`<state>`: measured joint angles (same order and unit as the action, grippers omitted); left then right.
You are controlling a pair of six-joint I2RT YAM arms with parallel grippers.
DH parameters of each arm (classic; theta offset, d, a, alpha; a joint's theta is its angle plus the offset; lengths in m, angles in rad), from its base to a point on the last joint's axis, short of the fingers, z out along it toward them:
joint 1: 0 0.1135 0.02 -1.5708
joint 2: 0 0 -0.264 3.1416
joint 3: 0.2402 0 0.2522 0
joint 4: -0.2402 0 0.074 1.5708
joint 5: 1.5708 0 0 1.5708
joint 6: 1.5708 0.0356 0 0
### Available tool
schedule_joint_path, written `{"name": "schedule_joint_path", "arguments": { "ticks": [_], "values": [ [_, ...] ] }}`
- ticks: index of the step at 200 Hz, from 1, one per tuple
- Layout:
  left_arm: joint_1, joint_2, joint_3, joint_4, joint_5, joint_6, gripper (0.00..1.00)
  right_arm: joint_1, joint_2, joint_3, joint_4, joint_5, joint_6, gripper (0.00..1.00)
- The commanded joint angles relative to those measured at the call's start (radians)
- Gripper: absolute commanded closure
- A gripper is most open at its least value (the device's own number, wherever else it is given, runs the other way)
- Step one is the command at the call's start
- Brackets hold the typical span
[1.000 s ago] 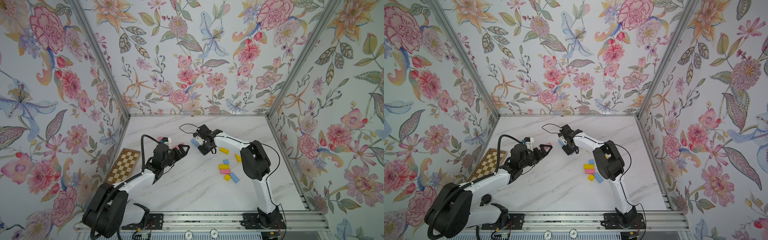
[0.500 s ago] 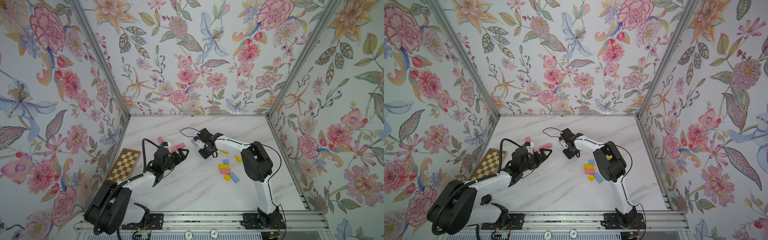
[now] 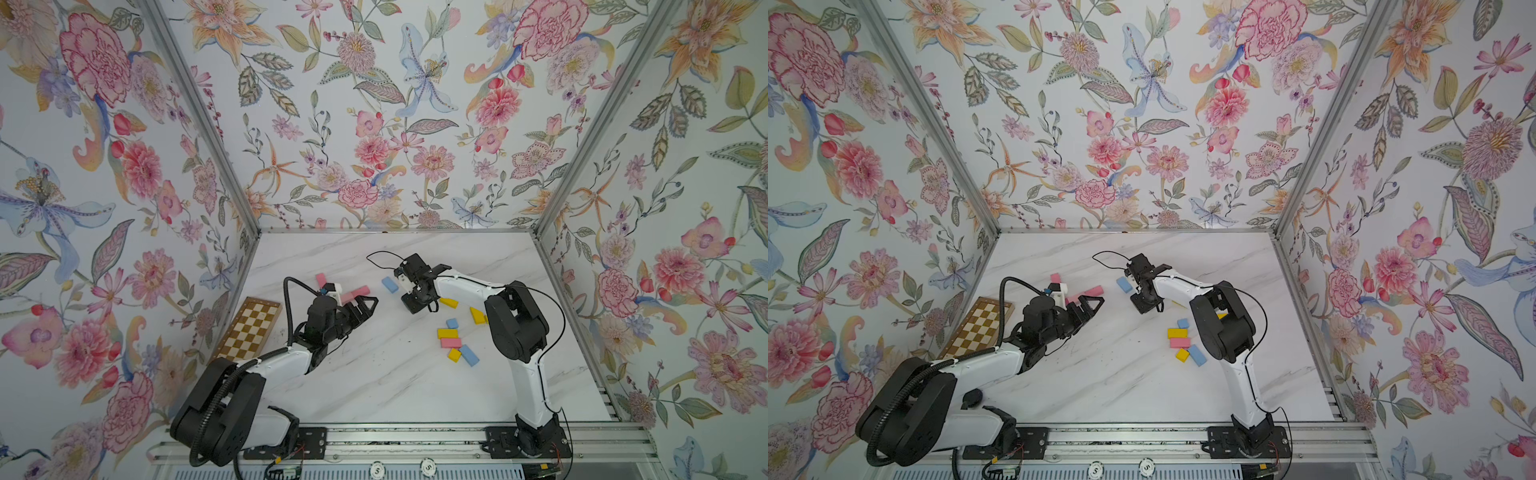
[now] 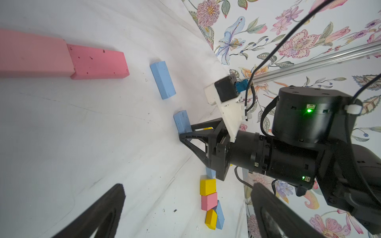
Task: Assemble the letter v with building blocks
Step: Assemble the building block at the center of the board.
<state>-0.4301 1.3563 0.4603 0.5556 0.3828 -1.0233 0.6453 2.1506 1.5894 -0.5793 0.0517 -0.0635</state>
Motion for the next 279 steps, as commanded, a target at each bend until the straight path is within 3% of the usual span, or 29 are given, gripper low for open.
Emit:
{"name": "schedule_joint_path", "arguments": {
  "ticks": [1, 279],
  "values": [
    [0.005, 0.016, -0.017, 0.029, 0.005, -0.012, 0.01, 0.011, 0.043, 0.026, -0.008, -0.006, -0.002, 0.75],
    [0.002, 0.041, 0.008, 0.011, 0.008, 0.007, 0.01, 0.003, 0.14, 0.119, -0.025, -0.018, 0.005, 0.72]
  ]
}}
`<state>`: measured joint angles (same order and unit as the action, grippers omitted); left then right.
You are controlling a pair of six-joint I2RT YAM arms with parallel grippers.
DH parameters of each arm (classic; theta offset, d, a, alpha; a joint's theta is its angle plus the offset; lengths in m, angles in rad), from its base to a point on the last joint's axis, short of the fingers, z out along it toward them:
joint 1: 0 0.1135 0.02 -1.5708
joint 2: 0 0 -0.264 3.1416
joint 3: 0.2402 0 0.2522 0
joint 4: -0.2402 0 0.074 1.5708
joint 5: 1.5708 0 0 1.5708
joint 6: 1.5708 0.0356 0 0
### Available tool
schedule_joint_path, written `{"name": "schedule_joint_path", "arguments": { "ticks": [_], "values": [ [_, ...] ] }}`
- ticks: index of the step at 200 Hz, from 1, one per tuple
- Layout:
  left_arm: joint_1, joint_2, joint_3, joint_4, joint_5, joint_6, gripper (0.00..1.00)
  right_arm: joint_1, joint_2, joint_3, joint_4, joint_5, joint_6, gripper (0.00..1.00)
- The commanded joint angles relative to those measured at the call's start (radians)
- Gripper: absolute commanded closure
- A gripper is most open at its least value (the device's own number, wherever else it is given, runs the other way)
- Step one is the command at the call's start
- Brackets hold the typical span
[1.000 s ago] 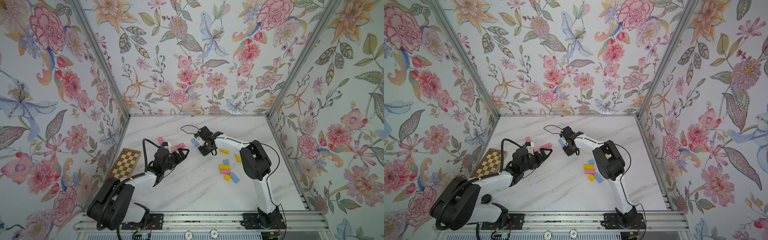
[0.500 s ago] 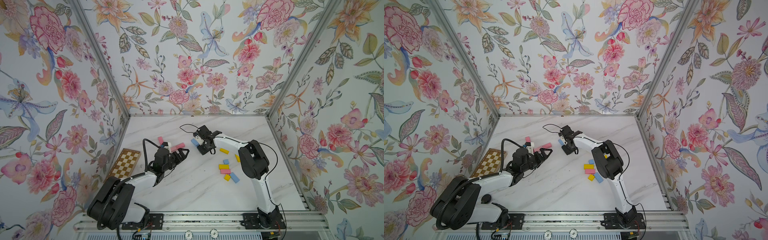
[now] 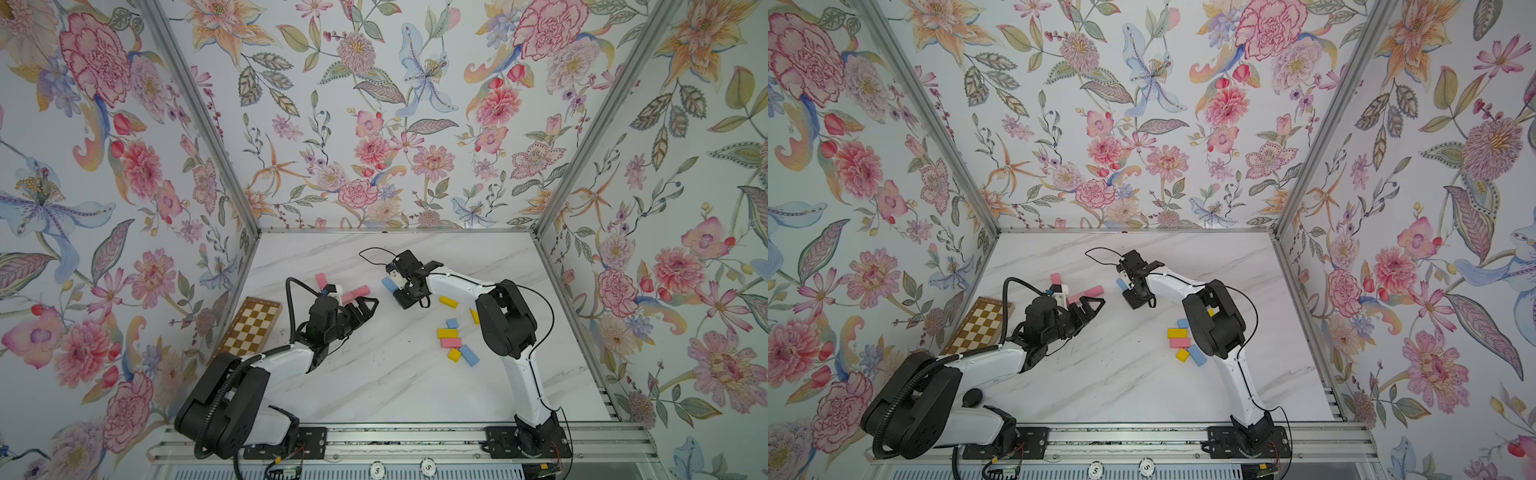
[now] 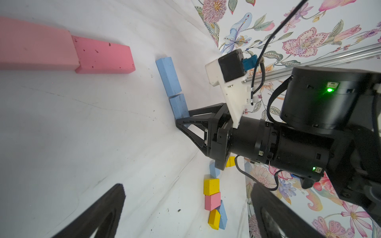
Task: Assemble the letter v with building blocks
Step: Assemble the building block at the center of the board.
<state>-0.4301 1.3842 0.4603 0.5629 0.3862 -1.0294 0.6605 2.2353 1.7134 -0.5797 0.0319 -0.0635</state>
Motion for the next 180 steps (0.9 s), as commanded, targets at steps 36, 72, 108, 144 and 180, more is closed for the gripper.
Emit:
{"name": "schedule_joint_path", "arguments": {
  "ticks": [36, 72, 108, 144, 180],
  "values": [
    [-0.001, 0.024, 0.018, -0.001, 0.006, 0.015, 0.01, -0.014, 0.06, -0.003, -0.023, 0.002, 0.001, 0.71],
    [-0.002, 0.027, 0.023, -0.004, 0.002, 0.019, 0.01, -0.007, 0.076, 0.01, -0.033, 0.005, -0.004, 0.7],
    [-0.004, 0.024, 0.024, -0.012, 0.002, 0.023, 0.01, -0.01, 0.087, 0.018, -0.032, 0.008, -0.002, 0.69],
    [-0.004, 0.026, 0.026, -0.015, 0.002, 0.025, 0.01, -0.013, 0.089, 0.017, -0.034, 0.009, -0.002, 0.66],
    [-0.004, 0.033, 0.032, -0.015, 0.003, 0.026, 0.01, -0.015, 0.089, 0.015, -0.034, 0.009, -0.001, 0.62]
  ]
}}
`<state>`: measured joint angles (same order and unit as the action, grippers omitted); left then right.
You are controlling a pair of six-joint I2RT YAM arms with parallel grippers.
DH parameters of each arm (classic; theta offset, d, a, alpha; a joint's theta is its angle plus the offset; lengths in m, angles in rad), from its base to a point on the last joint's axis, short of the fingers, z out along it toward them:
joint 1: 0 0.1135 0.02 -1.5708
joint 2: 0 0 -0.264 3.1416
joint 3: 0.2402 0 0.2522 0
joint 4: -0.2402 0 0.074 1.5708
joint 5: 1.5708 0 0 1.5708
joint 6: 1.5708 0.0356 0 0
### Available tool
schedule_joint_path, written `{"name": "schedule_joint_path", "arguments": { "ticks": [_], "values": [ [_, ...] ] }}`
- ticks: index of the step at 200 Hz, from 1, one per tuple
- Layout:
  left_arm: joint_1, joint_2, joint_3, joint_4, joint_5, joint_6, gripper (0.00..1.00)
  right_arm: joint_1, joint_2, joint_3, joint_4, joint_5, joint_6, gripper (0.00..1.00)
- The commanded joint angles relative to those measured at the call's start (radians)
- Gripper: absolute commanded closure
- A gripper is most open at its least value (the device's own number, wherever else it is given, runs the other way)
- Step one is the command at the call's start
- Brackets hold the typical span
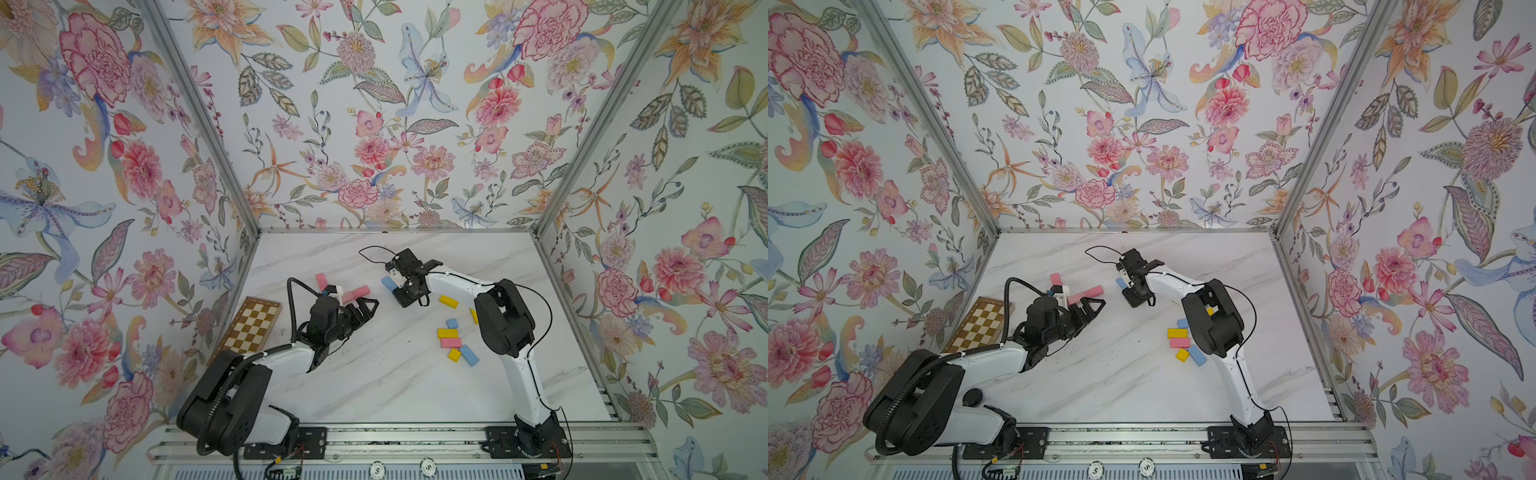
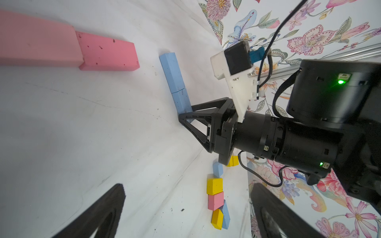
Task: Assemble the letter v with building blocks
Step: Assemble the building block at the center of the board.
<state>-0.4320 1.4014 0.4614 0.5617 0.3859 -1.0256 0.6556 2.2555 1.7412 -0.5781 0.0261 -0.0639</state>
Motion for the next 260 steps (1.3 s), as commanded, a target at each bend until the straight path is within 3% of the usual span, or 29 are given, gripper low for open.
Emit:
{"name": "schedule_joint_path", "arguments": {
  "ticks": [1, 163, 199, 222, 235, 245, 260],
  "values": [
    [-0.002, 0.017, 0.031, -0.014, 0.004, 0.022, 0.01, -0.011, 0.069, -0.012, -0.036, 0.015, -0.001, 0.62],
    [-0.014, -0.001, 0.05, -0.069, -0.015, 0.05, 0.01, 0.01, 0.053, 0.006, -0.036, -0.007, 0.004, 0.53],
    [-0.014, -0.038, 0.092, -0.156, -0.032, 0.106, 0.01, 0.01, -0.025, -0.011, -0.036, -0.013, 0.006, 0.42],
    [-0.037, -0.072, 0.176, -0.294, -0.075, 0.217, 0.01, -0.009, -0.133, -0.039, -0.033, -0.031, 0.044, 0.33],
    [-0.065, -0.081, 0.236, -0.375, -0.116, 0.287, 0.01, -0.06, -0.227, -0.098, -0.01, -0.083, 0.107, 0.19],
    [-0.089, -0.077, 0.281, -0.418, -0.136, 0.34, 0.01, -0.117, -0.313, -0.169, 0.028, -0.111, 0.171, 0.02],
    [-0.153, -0.047, 0.361, -0.492, -0.186, 0.442, 0.01, -0.23, -0.44, -0.279, 0.08, -0.163, 0.255, 0.01]
  ]
}}
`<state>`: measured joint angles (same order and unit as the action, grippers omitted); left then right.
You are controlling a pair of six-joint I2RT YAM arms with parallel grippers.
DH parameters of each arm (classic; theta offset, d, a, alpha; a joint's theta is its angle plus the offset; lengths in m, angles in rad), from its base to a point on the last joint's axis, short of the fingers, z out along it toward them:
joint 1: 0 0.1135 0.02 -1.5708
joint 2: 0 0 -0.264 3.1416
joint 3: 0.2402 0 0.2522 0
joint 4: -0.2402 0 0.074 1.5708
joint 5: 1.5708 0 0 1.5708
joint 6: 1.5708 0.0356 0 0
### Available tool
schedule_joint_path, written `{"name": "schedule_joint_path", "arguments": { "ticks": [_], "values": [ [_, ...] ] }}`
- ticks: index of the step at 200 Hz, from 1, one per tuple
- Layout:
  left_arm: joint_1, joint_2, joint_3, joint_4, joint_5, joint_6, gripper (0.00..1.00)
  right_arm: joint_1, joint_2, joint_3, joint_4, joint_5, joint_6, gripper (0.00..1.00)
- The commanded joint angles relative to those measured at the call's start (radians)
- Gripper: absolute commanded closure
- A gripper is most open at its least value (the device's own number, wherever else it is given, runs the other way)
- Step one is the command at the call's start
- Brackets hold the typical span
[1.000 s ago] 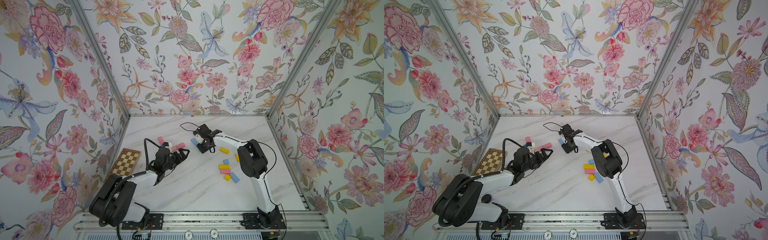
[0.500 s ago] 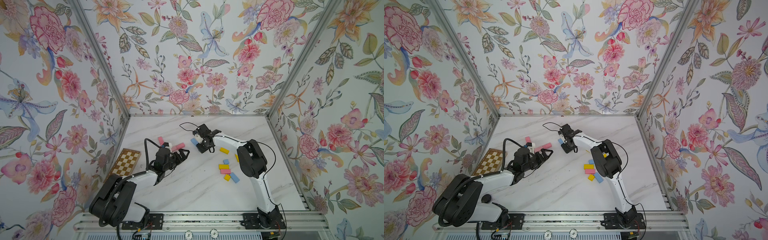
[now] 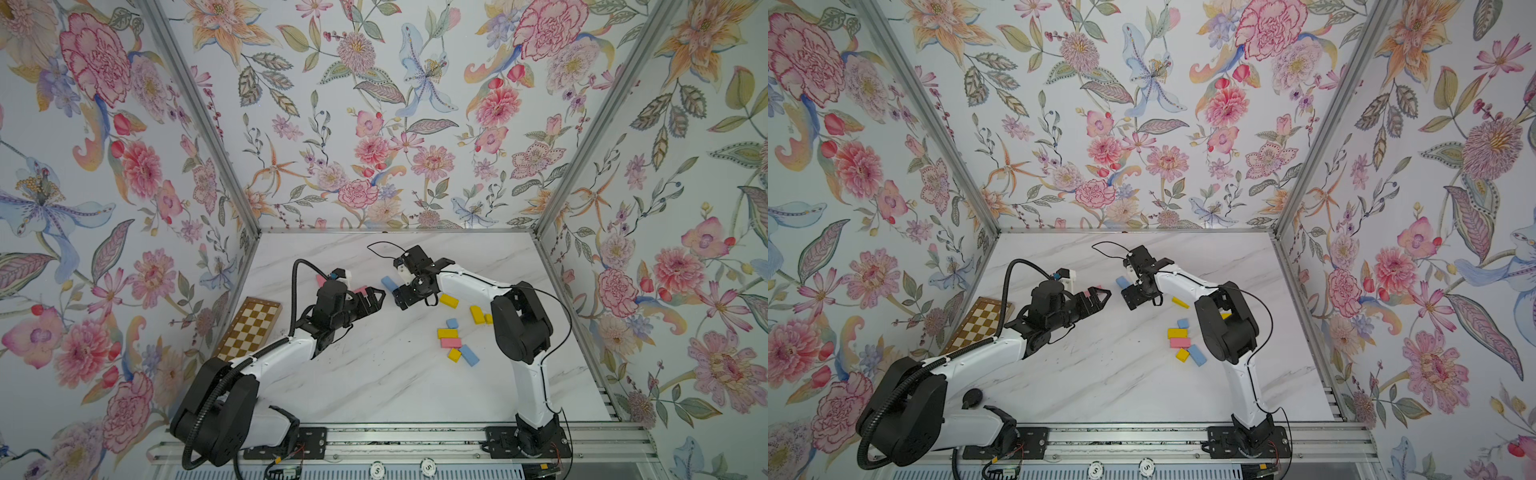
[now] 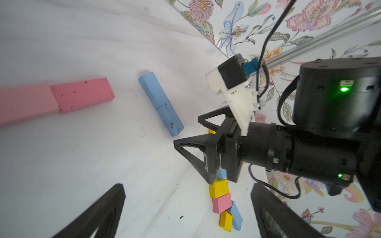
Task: Assemble the letter v with building blocks
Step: Assemble the building block at the center of the board, then pick up the building block from the center of the board.
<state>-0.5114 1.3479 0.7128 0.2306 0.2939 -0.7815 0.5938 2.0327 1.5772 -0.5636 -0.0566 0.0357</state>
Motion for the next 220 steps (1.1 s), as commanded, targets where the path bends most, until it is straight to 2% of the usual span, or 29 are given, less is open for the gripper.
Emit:
{"name": "schedule_joint_path", "arguments": {
  "ticks": [1, 17, 27, 53, 73, 115, 140, 171, 220],
  "values": [
    [-0.078, 0.01, 0.118, -0.166, -0.096, 0.205, 0.01, -0.177, -0.228, -0.125, 0.068, -0.083, 0.162, 0.01],
    [-0.157, 0.092, 0.243, -0.265, -0.157, 0.325, 0.02, -0.314, -0.375, -0.275, 0.137, -0.119, 0.283, 0.01],
    [-0.207, 0.157, 0.326, -0.338, -0.209, 0.397, 0.02, -0.435, -0.456, -0.363, 0.17, -0.164, 0.355, 0.01],
    [-0.319, 0.356, 0.562, -0.478, -0.308, 0.575, 0.02, -0.704, -0.591, -0.549, 0.225, -0.247, 0.47, 0.01],
    [-0.391, 0.51, 0.73, -0.57, -0.367, 0.696, 0.02, -0.811, -0.665, -0.627, 0.234, -0.243, 0.504, 0.01],
    [-0.473, 0.775, 0.969, -0.681, -0.397, 0.846, 0.06, -0.83, -0.729, -0.72, 0.298, -0.252, 0.58, 0.01],
    [-0.485, 0.909, 1.132, -0.79, -0.353, 0.854, 0.08, -0.817, -0.721, -0.738, 0.311, -0.27, 0.59, 0.01],
    [-0.499, 0.978, 1.21, -0.817, -0.311, 0.841, 0.12, -0.783, -0.705, -0.741, 0.32, -0.263, 0.588, 0.01],
    [-0.502, 1.073, 1.33, -0.897, -0.268, 0.846, 0.3, -0.722, -0.681, -0.723, 0.327, -0.24, 0.593, 0.01]
  ]
}}
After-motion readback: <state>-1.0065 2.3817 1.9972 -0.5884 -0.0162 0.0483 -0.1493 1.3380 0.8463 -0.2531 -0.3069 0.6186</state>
